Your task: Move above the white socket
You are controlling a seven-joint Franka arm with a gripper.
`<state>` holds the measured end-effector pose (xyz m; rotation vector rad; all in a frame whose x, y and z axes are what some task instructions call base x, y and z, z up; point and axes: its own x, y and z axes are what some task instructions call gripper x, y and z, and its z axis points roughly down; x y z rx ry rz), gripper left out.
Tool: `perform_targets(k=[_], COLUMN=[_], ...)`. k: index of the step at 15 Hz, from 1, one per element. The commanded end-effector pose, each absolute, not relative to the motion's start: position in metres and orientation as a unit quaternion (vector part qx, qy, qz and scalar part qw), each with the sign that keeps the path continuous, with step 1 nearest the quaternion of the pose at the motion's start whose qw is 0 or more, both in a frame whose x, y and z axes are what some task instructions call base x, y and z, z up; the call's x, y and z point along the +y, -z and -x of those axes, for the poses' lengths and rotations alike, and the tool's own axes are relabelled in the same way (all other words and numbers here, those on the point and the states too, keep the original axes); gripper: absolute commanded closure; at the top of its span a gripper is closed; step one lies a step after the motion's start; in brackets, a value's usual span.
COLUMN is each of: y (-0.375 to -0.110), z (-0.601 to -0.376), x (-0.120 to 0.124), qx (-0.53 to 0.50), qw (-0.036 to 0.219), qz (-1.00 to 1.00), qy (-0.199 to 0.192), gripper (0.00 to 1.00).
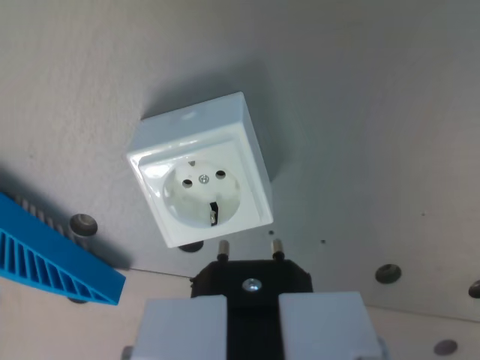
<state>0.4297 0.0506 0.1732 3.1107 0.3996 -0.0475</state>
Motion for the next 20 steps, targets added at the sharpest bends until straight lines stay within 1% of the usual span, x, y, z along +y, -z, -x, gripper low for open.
perform_targets(k=[1,10,20], y=[-0.157,-0.125,-0.111], z=[-0.423,-0.408,-0.398], x=[0.053,0.061,0.066], qx=[0.215,0.237,0.233], qw=[0.018,0.021,0.019], qz=[-0.976,-0.971,-0.972], qy=[-0.034,-0.035,-0.037], gripper=[1.0,1.0,1.0])
